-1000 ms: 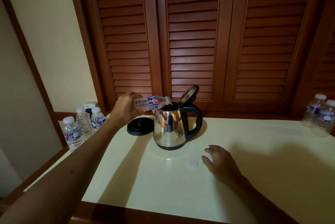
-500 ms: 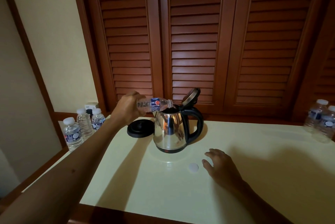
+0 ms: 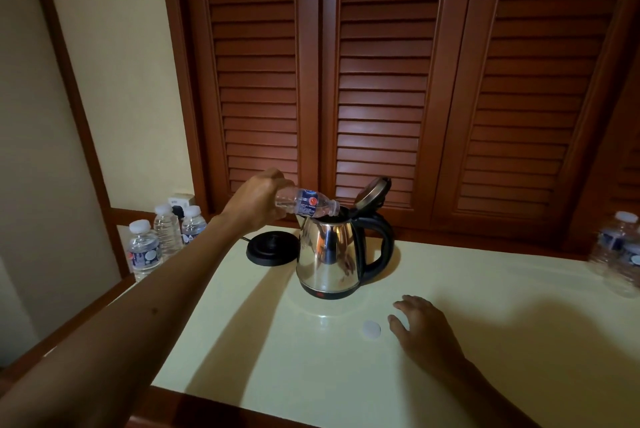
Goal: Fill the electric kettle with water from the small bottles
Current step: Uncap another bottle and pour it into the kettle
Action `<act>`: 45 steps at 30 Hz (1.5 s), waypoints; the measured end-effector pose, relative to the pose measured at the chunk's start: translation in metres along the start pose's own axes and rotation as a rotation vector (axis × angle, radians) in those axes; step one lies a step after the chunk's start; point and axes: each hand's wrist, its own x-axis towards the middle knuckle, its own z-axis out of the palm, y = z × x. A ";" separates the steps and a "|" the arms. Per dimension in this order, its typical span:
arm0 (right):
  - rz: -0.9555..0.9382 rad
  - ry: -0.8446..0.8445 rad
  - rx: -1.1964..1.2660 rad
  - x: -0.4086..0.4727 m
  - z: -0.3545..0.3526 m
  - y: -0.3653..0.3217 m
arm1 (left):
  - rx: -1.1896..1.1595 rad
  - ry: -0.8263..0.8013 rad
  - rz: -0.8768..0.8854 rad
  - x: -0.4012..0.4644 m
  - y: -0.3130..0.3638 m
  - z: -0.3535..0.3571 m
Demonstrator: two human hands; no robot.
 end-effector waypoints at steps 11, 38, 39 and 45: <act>-0.020 0.024 -0.005 0.000 0.000 0.001 | 0.045 -0.022 0.025 0.013 0.003 -0.005; -0.015 -0.038 -0.091 0.000 -0.005 -0.006 | 0.123 -0.007 0.135 0.018 -0.016 0.003; -0.018 -0.042 -0.100 0.000 -0.004 -0.005 | 0.099 -0.003 0.114 0.016 -0.019 0.005; -0.093 -0.028 -0.118 -0.002 -0.005 -0.012 | -0.043 0.061 0.030 -0.004 -0.028 0.027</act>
